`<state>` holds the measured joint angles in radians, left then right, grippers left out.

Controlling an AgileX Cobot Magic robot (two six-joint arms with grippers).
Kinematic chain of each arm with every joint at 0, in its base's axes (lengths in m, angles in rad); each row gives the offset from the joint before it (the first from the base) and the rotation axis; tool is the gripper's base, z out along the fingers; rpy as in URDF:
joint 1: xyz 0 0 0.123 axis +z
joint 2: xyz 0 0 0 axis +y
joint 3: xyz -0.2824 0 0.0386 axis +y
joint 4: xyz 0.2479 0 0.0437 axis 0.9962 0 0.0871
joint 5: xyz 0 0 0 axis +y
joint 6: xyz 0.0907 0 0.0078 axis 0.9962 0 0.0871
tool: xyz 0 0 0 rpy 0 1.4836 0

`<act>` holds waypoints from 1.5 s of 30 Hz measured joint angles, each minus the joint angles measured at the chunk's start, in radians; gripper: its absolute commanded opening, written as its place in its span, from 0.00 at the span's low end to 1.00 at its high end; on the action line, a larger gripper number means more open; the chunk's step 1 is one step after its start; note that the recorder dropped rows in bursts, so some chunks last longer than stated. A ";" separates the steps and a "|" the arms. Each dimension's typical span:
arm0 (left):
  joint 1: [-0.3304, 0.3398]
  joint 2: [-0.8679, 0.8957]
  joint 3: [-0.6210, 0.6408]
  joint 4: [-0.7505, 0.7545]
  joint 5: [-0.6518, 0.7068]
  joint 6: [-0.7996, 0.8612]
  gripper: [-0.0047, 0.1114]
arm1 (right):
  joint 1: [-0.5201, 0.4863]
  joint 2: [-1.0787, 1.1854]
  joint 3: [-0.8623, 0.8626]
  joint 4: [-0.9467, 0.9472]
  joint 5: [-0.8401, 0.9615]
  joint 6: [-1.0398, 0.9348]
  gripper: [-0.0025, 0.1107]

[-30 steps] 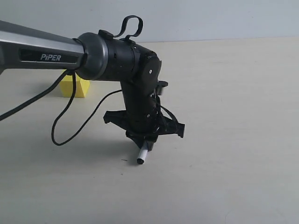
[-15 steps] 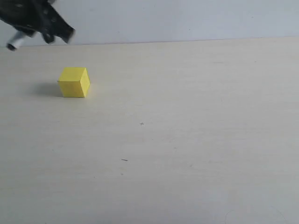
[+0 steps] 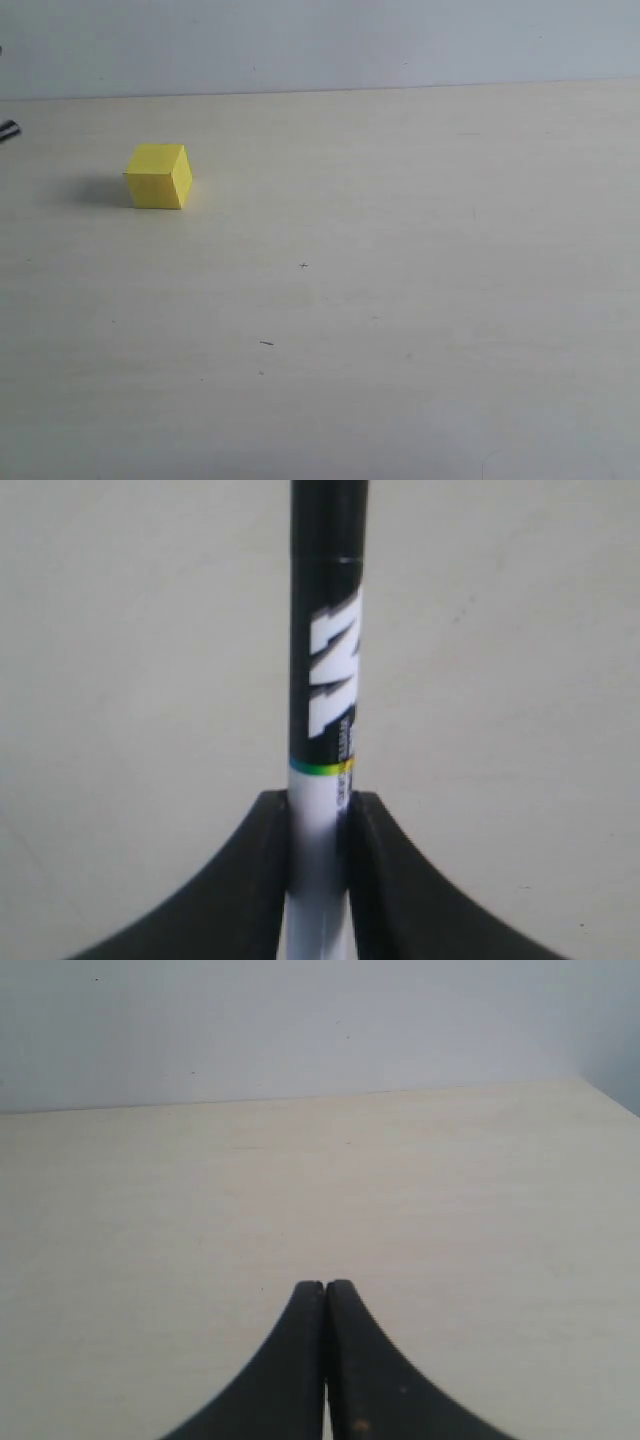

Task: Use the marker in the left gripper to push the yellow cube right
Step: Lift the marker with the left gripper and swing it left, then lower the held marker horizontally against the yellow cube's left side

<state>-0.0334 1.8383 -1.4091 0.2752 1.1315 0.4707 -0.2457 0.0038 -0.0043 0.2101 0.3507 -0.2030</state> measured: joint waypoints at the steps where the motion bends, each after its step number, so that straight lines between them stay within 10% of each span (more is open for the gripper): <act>1: 0.000 0.019 0.005 -0.012 -0.021 0.069 0.04 | 0.000 0.000 0.000 0.000 0.000 0.000 0.02; 12: 0.045 0.174 0.034 -0.029 -0.325 0.595 0.04 | 0.000 0.000 0.000 0.000 0.000 0.000 0.02; 45: 0.066 0.311 0.036 -0.143 -0.699 0.884 0.04 | 0.000 0.000 0.000 0.000 0.000 0.000 0.02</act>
<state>0.0323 2.1490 -1.3734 0.1317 0.4324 1.3544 -0.2457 0.0038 -0.0043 0.2101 0.3507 -0.2030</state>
